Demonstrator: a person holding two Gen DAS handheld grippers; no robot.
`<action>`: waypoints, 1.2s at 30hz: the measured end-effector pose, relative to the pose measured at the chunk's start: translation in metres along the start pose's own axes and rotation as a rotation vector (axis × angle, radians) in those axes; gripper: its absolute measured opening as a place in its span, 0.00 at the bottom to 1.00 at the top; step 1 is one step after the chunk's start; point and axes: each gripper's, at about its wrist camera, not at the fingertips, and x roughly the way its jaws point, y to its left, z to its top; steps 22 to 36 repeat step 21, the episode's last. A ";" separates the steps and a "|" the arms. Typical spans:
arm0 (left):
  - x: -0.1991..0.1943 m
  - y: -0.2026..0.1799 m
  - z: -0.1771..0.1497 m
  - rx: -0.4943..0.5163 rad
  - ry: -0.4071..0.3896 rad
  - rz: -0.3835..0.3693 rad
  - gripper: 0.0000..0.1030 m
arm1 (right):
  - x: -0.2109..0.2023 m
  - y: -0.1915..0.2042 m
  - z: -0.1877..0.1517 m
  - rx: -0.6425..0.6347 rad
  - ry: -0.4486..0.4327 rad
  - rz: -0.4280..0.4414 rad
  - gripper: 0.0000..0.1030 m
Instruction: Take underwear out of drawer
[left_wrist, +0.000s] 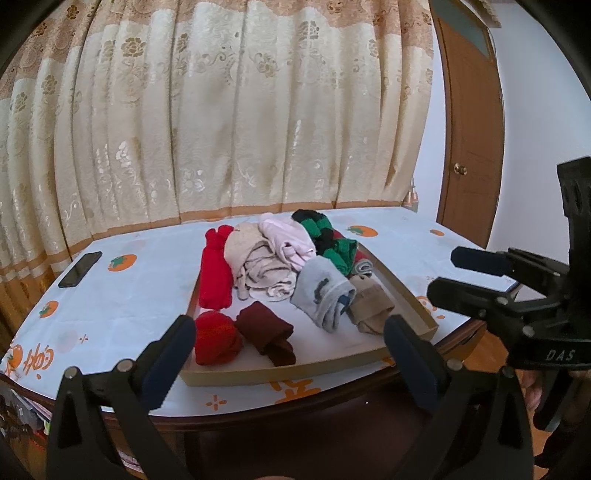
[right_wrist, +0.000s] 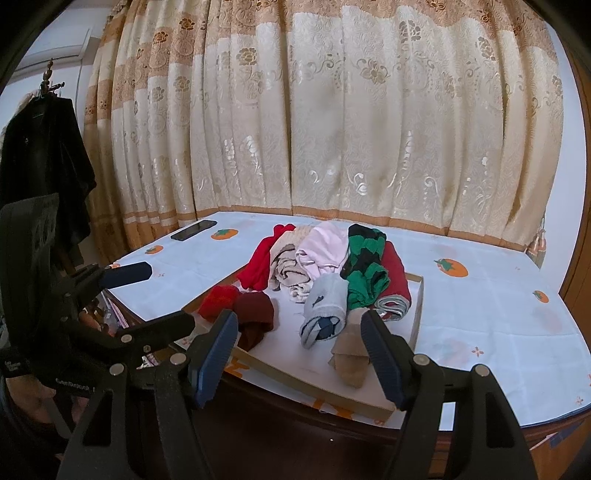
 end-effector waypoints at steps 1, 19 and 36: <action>0.001 0.001 0.000 -0.004 0.003 0.004 1.00 | 0.000 0.001 0.000 -0.001 0.002 0.001 0.69; 0.004 0.008 -0.005 -0.003 0.010 0.016 1.00 | 0.006 0.006 -0.006 -0.006 0.018 0.012 0.69; 0.005 0.005 -0.006 0.004 0.011 0.016 1.00 | 0.006 0.005 -0.007 -0.005 0.018 0.012 0.69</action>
